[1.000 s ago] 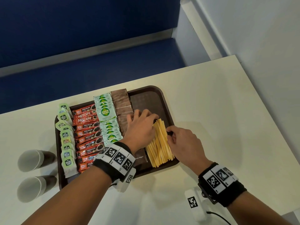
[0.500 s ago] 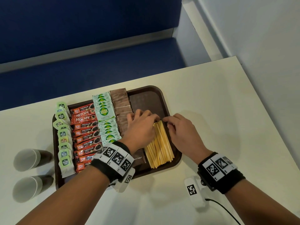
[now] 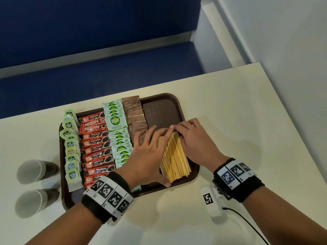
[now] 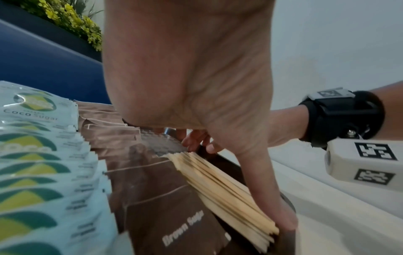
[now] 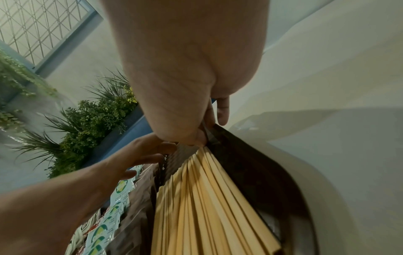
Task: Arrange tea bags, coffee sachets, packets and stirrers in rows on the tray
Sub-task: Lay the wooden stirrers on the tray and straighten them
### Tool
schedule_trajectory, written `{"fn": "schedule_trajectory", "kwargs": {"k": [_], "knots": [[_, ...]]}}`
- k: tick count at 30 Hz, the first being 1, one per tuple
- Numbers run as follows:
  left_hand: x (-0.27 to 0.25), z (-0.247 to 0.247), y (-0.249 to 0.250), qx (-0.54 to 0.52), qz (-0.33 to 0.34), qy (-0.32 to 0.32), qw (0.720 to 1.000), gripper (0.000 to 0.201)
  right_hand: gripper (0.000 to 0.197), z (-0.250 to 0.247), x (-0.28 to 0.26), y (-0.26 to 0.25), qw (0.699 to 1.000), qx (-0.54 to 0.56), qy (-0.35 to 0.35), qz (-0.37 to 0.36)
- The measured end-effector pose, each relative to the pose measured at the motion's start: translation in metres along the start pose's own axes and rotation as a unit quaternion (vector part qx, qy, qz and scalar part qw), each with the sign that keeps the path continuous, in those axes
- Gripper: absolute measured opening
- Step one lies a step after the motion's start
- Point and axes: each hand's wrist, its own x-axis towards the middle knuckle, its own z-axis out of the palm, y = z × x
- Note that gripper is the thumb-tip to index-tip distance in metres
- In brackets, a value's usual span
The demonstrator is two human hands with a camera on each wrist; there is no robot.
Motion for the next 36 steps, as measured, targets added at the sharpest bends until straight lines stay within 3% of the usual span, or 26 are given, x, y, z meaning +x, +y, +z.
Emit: {"fn": "schedule_trajectory", "kwargs": {"k": [15,21,23,26,28,36], "knots": [[-0.004,0.017,0.007,-0.031,0.000,0.071,0.997,0.157,0.048,0.005,-0.006,0.005,1.000,0.022,0.011,-0.002],[-0.004,0.016,0.004,-0.064,-0.009,0.062,0.996,0.151,0.049,0.006,-0.007,0.007,1.000,0.022,0.008,-0.001],[-0.002,0.010,-0.001,-0.091,-0.039,0.075,0.992,0.129,0.050,0.006,-0.006,0.007,1.000,0.017,0.005,-0.002],[0.000,0.001,-0.011,-0.094,-0.093,0.130,0.983,0.079,0.049,0.007,-0.003,0.007,1.000,-0.002,0.002,-0.002],[0.002,-0.001,-0.016,-0.059,-0.104,0.136,0.983,0.063,0.049,0.008,-0.001,0.006,1.000,-0.028,-0.005,-0.004],[0.008,-0.007,-0.007,0.008,-0.086,0.101,0.991,0.054,0.049,0.011,0.002,0.003,0.996,-0.089,-0.009,-0.014]]}}
